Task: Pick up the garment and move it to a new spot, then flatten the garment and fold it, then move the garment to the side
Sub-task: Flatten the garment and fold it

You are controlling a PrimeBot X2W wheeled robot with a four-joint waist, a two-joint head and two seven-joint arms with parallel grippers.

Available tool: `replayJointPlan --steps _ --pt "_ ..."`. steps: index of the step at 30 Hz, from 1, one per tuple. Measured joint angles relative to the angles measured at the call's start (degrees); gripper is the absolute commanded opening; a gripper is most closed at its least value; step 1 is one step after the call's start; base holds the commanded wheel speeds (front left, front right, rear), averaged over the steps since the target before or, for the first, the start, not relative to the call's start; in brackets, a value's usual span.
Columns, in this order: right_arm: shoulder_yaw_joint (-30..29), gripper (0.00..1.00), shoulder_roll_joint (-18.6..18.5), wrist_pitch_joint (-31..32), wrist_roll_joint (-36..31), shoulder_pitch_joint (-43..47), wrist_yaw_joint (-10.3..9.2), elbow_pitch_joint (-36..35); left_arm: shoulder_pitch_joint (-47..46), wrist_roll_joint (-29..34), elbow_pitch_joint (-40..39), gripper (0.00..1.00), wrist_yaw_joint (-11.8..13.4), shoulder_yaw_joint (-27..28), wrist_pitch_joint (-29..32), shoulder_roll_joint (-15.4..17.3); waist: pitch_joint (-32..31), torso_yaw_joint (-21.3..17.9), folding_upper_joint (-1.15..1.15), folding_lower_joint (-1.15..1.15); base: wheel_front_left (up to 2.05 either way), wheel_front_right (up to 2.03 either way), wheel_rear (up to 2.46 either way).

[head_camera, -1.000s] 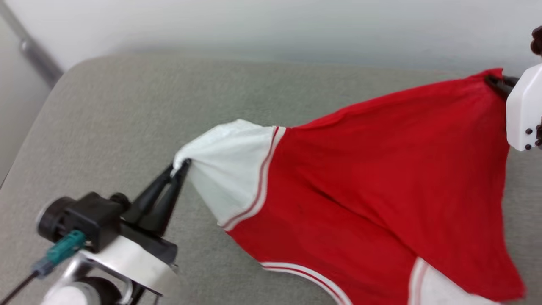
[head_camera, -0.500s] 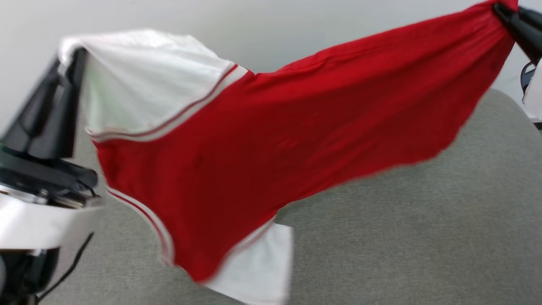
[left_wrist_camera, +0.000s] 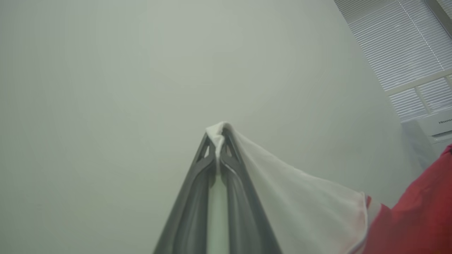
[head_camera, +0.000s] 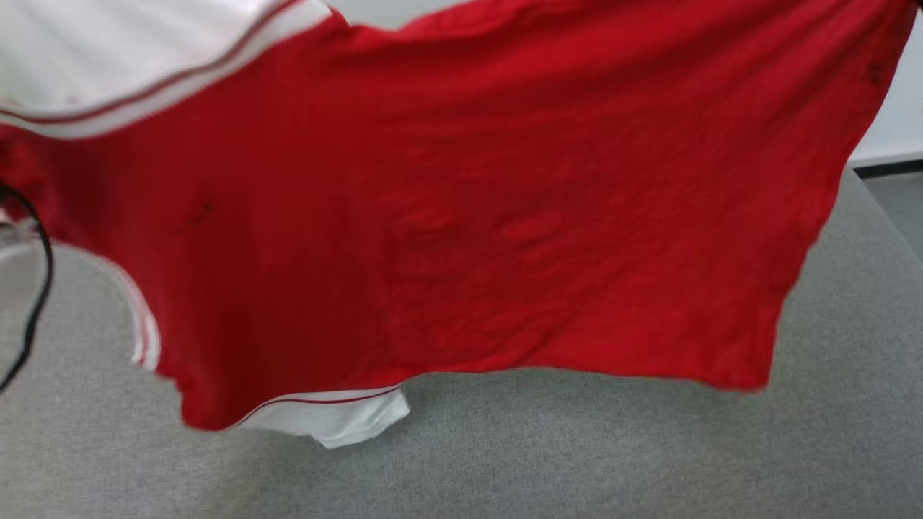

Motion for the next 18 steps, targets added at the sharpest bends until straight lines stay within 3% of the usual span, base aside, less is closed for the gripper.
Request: replayJointPlan --steps 11,18 --pt "-3.8 0.00 2.3 -0.5 -2.8 -2.5 0.00 -4.4 -14.2 -1.0 3.9 0.00 -2.4 -0.1 2.4 2.5 7.2 -0.8 0.00 0.00 0.00 0.00 0.00" --pt "-4.1 0.00 2.2 -3.2 -5.5 -10.4 0.01 -1.7 -30.3 -0.6 12.6 0.00 -7.6 -4.4 4.7 3.4 15.4 -0.9 0.00 0.01 0.00 0.00 0.00"
